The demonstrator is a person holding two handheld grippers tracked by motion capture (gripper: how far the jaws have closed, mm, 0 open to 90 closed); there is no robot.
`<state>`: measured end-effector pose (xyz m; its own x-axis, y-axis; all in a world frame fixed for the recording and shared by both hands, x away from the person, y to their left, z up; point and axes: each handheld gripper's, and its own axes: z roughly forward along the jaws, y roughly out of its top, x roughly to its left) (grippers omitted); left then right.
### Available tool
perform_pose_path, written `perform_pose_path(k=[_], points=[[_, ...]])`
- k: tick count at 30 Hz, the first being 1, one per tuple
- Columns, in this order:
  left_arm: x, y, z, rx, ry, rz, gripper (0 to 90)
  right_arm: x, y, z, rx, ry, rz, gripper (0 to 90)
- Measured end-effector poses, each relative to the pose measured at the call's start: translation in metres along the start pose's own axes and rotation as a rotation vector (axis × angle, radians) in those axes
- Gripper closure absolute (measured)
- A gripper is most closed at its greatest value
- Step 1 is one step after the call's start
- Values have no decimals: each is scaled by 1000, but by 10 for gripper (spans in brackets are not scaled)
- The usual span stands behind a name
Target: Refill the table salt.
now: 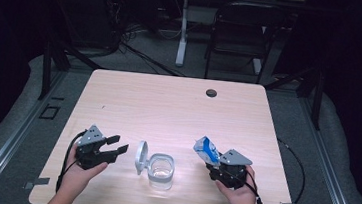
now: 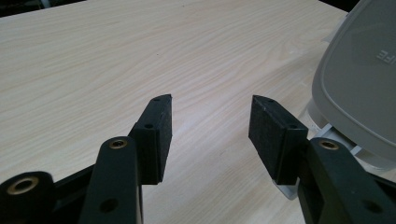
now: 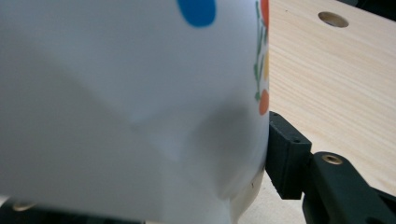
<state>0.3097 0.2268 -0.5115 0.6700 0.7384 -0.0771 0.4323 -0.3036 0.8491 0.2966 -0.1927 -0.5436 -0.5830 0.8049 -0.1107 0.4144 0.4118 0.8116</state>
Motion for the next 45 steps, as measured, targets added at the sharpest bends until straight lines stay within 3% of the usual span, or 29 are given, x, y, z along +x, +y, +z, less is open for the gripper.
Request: perform_pose_path(k=[11, 18, 45], points=[[0, 0, 1, 1, 1, 1, 501, 1, 5, 7, 12, -42, -80, 487], [0, 0, 1, 4, 1, 4, 501, 3, 9, 8, 4, -55, -99, 487], [0, 0, 1, 8, -1, 4, 501, 14, 20, 14, -2, -138, -263, 488]])
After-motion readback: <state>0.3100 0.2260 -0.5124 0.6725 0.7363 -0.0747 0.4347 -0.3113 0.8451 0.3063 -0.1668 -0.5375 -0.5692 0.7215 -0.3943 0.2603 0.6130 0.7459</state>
